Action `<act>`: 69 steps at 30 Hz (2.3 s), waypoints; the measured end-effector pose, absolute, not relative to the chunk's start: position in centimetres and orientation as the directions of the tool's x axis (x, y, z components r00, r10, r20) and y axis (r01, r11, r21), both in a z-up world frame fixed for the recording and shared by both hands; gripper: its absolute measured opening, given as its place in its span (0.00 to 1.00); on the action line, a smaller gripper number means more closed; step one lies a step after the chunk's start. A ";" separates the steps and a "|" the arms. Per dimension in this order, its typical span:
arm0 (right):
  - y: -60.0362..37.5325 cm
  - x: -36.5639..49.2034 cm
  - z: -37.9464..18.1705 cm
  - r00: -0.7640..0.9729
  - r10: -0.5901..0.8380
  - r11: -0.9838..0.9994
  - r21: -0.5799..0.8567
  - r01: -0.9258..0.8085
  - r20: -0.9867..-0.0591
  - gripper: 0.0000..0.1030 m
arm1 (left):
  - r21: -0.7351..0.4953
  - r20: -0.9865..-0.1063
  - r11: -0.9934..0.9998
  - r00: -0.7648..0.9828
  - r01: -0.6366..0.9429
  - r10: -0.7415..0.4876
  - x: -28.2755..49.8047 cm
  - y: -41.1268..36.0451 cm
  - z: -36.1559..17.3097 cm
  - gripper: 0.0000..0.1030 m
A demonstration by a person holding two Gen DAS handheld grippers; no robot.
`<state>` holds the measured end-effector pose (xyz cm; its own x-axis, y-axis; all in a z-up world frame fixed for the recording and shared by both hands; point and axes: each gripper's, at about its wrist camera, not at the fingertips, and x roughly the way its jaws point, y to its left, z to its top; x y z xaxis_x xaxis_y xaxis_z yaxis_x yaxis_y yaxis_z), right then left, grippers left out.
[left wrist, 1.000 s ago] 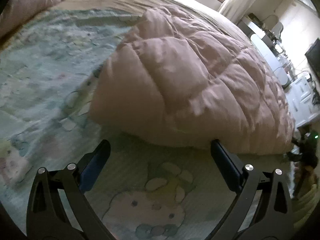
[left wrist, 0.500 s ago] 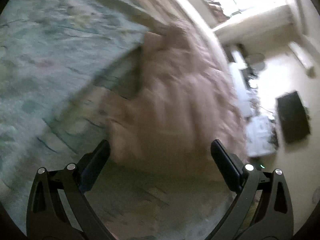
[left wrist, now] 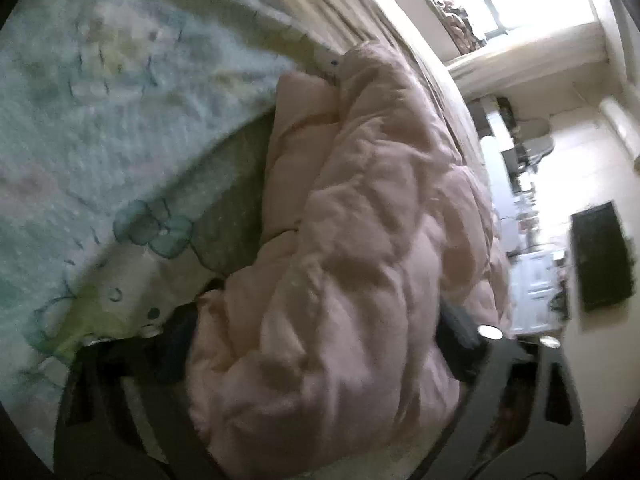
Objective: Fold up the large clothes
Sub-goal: 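Grasp the comforter side with both grippers and lift it, then fold the lifted comforter side over the bundle with both grippers and release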
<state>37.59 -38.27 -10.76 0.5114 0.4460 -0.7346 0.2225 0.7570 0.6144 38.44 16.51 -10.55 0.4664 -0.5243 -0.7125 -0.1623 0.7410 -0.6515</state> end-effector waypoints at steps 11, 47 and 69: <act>-31.0 35.2 -0.2 0.656 0.217 0.955 0.297 0.012 -0.723 0.30 | -0.377 -0.738 0.926 0.592 0.037 -0.324 36.3 11.5 -0.9 0.33; -29.1 18.2 -0.4 0.726 0.207 0.970 0.234 -0.065 -0.656 0.26 | -0.239 -0.699 0.968 0.678 0.078 -0.228 19.2 11.8 -1.8 0.33; -30.0 13.2 -1.0 0.727 -0.133 0.983 0.004 0.184 -0.674 0.96 | -0.065 -0.713 0.998 0.700 -0.002 -0.045 14.6 11.5 -2.0 0.89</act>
<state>13.16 -29.96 -1.03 0.7268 -0.1332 -0.6738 0.1843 0.9829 0.0045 14.56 11.46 -2.02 0.6996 -0.0451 -0.7131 -0.0017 0.9979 -0.0648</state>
